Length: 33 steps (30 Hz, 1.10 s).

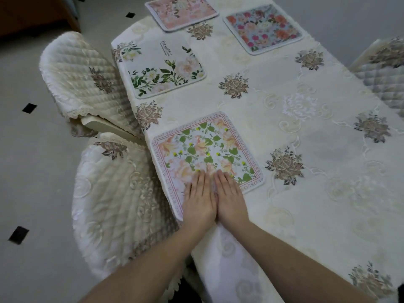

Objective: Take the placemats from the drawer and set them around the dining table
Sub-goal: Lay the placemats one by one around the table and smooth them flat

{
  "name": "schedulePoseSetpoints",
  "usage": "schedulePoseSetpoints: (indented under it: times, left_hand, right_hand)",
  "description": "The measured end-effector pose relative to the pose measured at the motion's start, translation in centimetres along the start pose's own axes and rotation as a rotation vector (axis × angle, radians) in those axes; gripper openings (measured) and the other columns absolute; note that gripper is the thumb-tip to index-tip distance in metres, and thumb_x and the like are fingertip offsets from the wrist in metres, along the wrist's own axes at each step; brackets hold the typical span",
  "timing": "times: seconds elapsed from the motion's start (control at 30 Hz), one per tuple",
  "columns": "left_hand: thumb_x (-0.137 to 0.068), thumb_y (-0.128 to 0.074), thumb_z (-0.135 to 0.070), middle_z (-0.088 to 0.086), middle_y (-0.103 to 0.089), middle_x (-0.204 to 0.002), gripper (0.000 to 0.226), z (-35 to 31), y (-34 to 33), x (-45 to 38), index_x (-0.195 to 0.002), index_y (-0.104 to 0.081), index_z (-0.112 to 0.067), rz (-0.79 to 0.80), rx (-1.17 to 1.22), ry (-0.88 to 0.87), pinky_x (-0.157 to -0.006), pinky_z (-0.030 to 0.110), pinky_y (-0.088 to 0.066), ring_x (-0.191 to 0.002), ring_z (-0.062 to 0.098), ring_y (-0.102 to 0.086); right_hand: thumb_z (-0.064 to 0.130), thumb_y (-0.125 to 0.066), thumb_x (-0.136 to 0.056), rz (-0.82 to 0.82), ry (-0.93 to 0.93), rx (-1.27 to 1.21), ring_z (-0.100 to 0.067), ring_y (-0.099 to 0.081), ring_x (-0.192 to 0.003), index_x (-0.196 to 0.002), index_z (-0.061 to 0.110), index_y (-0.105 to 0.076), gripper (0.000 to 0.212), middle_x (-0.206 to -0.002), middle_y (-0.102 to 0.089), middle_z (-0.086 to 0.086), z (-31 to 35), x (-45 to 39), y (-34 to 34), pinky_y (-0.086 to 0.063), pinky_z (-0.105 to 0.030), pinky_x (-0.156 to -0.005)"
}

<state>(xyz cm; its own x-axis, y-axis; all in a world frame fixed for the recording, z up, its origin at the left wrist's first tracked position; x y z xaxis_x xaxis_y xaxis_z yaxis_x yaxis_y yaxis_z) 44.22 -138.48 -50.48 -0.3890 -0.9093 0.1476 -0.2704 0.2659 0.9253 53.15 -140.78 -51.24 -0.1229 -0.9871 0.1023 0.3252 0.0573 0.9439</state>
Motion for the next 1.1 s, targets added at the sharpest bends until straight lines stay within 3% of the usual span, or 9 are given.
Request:
schedulePoseSetpoints:
  times: [0.1,0.27,0.43,0.6,0.7,0.8,0.9,1.03,1.1]
  left_hand:
    - [-0.102,-0.016,-0.039,0.006,-0.024,-0.161,0.060,0.3,-1.3,0.6,-0.152,-0.030,-0.008,0.007,-0.067,0.072,-0.118,0.039,-0.007,-0.149,0.017,-0.016]
    - [-0.101,-0.019,-0.041,0.000,-0.020,-0.162,0.059,0.8,-1.4,0.7,-0.155,-0.025,-0.017,-0.022,-0.127,0.051,-0.118,0.042,-0.011,-0.150,0.012,-0.010]
    - [-0.097,-0.019,-0.052,-0.002,-0.010,-0.164,0.068,4.6,-0.2,2.2,-0.157,-0.013,-0.021,-0.003,-0.160,0.127,-0.121,0.039,-0.004,-0.151,0.013,-0.006]
    - [-0.091,0.003,-0.061,-0.006,0.008,-0.163,0.077,7.5,1.0,3.3,-0.157,0.002,-0.020,0.062,-0.189,0.197,-0.122,0.034,0.003,-0.149,0.008,0.010]
    - [-0.094,-0.001,-0.055,0.000,-0.007,-0.164,0.075,7.3,1.8,3.3,-0.156,-0.013,-0.014,0.043,-0.229,0.224,-0.122,0.043,-0.007,-0.151,0.014,-0.007]
    - [-0.096,-0.027,-0.038,0.013,-0.044,-0.150,0.059,6.3,4.2,2.5,-0.141,-0.049,-0.006,-0.122,-0.214,0.208,-0.114,0.053,-0.031,-0.140,0.027,-0.040]
    - [-0.095,-0.035,-0.032,0.012,-0.041,-0.152,0.055,6.3,5.9,0.2,-0.142,-0.046,-0.007,-0.206,-0.181,0.177,-0.116,0.048,-0.025,-0.142,0.027,-0.036]
    - [-0.098,-0.037,-0.030,0.008,-0.022,-0.162,0.060,7.0,7.7,-3.9,-0.153,-0.027,-0.008,-0.231,-0.127,0.145,-0.121,0.040,-0.010,-0.149,0.021,-0.019]
    - [-0.096,-0.038,-0.027,0.008,-0.022,-0.162,0.061,7.3,8.6,-6.1,-0.153,-0.026,-0.009,-0.253,-0.105,0.140,-0.121,0.040,-0.011,-0.149,0.021,-0.019]
  right_hand:
    - [0.029,-0.027,-0.096,0.048,0.058,0.046,-0.023,-0.036,-0.142,-0.147,0.006,-0.040,0.057,-0.155,-0.037,-0.008,-0.6,0.1,0.1,-0.019,-0.038,-0.114]
    - [0.037,-0.025,-0.100,0.074,0.131,0.082,-0.020,-0.029,-0.145,-0.150,0.010,-0.035,0.058,-0.158,-0.031,-0.006,-3.5,-0.2,0.7,-0.016,-0.037,-0.117]
    - [0.042,-0.016,-0.102,0.074,0.063,0.125,-0.014,-0.016,-0.149,-0.155,0.013,-0.020,0.061,-0.162,-0.019,-0.002,-9.7,-0.7,2.8,0.003,-0.028,-0.120]
    - [0.047,-0.009,-0.102,0.065,0.070,0.154,-0.018,-0.025,-0.147,-0.154,0.011,-0.021,0.064,-0.160,-0.022,-0.003,-12.6,-1.1,4.3,-0.007,-0.034,-0.119]
    - [0.042,-0.014,-0.100,0.051,0.077,0.146,-0.019,-0.026,-0.147,-0.153,0.011,-0.025,0.063,-0.160,-0.027,-0.004,-12.0,-1.2,4.6,-0.007,-0.035,-0.120]
    - [0.036,-0.026,-0.095,-0.054,0.036,0.101,-0.026,-0.046,-0.135,-0.139,0.004,-0.051,0.059,-0.142,-0.053,-0.013,-10.6,-2.0,5.9,-0.027,-0.048,-0.117]
    - [0.029,-0.032,-0.092,-0.134,0.055,0.065,-0.030,-0.055,-0.123,-0.131,0.001,-0.056,0.054,-0.127,-0.062,-0.016,-8.5,-3.7,6.9,-0.035,-0.051,-0.112]
    - [0.028,-0.031,-0.094,-0.098,0.235,0.017,-0.032,-0.047,-0.133,-0.139,0.002,-0.048,0.055,-0.141,-0.052,-0.017,-3.1,-7.3,6.5,-0.033,-0.047,-0.113]
    - [0.026,-0.030,-0.093,-0.048,0.343,0.031,-0.029,-0.041,-0.138,-0.144,0.005,-0.044,0.056,-0.148,-0.046,-0.012,0.2,-9.6,5.9,-0.031,-0.045,-0.115]
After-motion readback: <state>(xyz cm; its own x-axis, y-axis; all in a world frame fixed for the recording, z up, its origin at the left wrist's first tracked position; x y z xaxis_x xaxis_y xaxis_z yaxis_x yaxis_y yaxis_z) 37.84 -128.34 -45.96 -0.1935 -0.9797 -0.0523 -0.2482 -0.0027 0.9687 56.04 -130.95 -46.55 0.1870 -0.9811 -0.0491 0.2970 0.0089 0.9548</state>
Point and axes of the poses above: each hand's wrist, its own x-axis away from the middle knuckle, its own y-axis out of the back of the hand, z = x × y, the point moved 8 cm from there along -x, towards the middle knuckle
